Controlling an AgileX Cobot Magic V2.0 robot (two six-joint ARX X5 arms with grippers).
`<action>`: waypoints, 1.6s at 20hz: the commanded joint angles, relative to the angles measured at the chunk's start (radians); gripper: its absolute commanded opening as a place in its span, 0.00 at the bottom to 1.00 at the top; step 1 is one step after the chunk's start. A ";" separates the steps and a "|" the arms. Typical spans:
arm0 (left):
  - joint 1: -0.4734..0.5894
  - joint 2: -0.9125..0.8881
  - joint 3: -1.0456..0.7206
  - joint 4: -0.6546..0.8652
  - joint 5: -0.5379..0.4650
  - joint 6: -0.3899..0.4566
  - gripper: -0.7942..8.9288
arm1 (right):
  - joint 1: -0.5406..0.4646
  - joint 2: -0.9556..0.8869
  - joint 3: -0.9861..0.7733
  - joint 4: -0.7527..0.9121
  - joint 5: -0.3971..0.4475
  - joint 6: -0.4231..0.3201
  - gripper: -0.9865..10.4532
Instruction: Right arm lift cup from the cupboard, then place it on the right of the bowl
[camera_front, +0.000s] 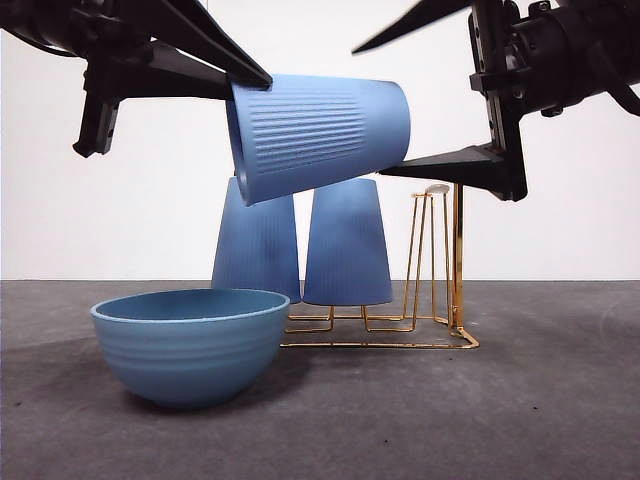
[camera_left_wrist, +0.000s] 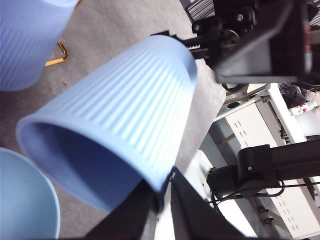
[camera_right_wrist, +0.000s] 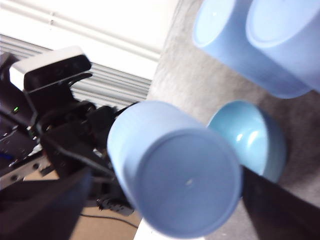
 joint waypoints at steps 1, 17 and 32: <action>-0.002 0.012 0.018 0.006 -0.006 0.023 0.09 | 0.011 0.010 0.005 0.012 -0.026 -0.011 0.53; -0.159 0.013 0.026 0.004 -0.059 0.048 0.09 | -0.274 -0.057 0.005 -0.202 -0.035 -0.178 0.37; -0.322 0.206 0.301 -0.307 -0.353 0.371 0.09 | -0.307 -0.103 0.005 -0.379 0.030 -0.310 0.25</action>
